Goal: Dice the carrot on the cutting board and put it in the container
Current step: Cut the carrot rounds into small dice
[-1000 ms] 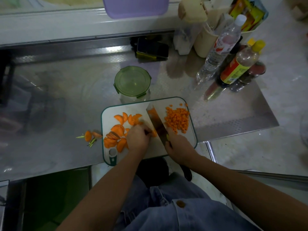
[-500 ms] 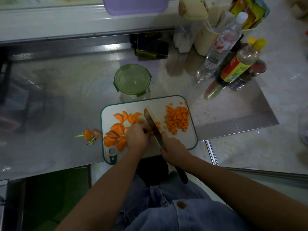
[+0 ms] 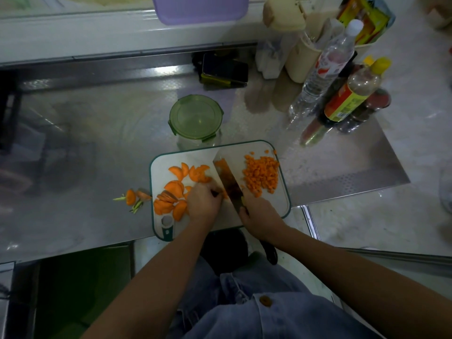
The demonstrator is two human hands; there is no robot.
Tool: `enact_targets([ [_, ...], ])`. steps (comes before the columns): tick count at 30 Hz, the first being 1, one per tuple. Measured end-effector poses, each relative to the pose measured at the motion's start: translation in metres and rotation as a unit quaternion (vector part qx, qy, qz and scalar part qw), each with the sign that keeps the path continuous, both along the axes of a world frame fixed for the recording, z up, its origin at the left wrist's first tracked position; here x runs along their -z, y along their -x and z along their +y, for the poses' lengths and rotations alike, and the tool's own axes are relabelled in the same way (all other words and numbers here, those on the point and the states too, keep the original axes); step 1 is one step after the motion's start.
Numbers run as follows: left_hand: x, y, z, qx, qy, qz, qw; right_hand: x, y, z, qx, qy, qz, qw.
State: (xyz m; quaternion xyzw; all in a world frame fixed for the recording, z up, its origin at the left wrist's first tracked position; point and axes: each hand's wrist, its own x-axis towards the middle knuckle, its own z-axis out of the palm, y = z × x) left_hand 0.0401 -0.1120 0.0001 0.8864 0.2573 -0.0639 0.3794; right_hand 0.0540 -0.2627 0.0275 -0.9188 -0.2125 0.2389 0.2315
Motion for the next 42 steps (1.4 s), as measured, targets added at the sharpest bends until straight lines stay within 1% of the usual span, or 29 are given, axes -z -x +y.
enact_targets([
  [5,-0.002,0.0,0.0,-0.002,0.006,-0.004,1.0,0.0,0.001,0.003,-0.018,0.017,0.0,1.0],
  [14,0.002,-0.001,0.0,-0.003,0.004,0.002,1.0,0.007,0.005,0.007,-0.014,0.035,0.022,0.999],
  [24,0.003,0.0,-0.001,-0.012,-0.01,0.007,1.0,0.017,0.003,0.006,-0.002,0.013,0.008,1.0],
  [29,0.002,-0.003,-0.012,-0.013,0.011,0.015,1.0,0.014,-0.009,-0.005,0.057,-0.014,-0.011,0.998],
  [32,0.005,-0.006,-0.022,-0.011,0.027,0.003,1.0,0.009,-0.014,-0.015,0.055,-0.02,-0.007,0.998],
  [36,0.003,-0.003,-0.019,-0.026,0.035,-0.033,0.999,0.004,-0.015,-0.021,0.073,-0.054,0.004,0.996],
  [39,0.002,0.003,-0.01,-0.05,0.038,-0.053,0.997,0.002,-0.012,-0.015,0.06,-0.057,0.015,0.996],
  [42,0.002,0.007,-0.005,-0.046,0.032,-0.041,0.998,0.004,-0.004,-0.01,0.031,-0.065,0.039,0.997],
])
